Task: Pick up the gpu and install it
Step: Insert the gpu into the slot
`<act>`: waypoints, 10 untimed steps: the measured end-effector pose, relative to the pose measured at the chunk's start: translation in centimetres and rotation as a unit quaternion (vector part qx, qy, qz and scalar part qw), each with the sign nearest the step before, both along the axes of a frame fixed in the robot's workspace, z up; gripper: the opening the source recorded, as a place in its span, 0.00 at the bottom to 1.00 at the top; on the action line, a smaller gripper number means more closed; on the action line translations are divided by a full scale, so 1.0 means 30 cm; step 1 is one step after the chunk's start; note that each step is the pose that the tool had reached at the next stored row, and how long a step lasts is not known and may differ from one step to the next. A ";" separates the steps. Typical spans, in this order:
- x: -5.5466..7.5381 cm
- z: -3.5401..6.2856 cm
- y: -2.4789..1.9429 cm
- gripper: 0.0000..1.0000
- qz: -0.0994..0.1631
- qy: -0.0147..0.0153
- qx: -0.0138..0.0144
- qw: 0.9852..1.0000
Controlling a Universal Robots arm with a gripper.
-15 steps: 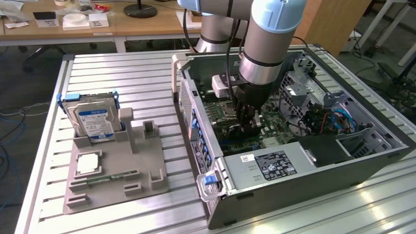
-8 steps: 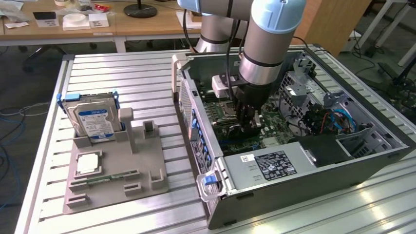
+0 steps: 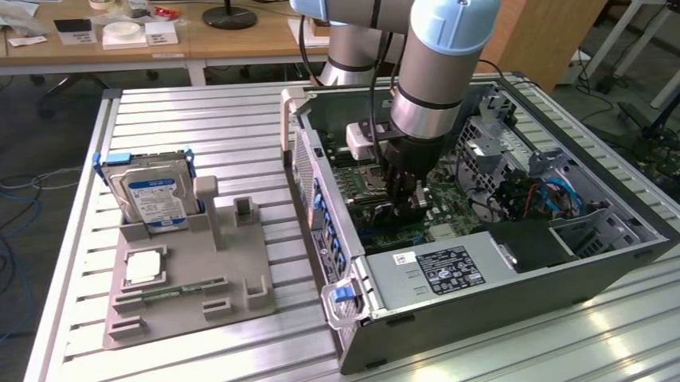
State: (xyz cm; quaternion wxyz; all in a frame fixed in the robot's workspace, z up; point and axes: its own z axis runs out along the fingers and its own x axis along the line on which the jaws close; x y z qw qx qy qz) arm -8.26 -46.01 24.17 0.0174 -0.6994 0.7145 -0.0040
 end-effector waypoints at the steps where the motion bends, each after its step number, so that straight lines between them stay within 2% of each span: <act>1: 0.000 0.000 0.000 0.27 0.000 0.000 0.000 1.000; 10: -0.002 -0.002 0.000 0.27 0.000 0.000 0.000 1.000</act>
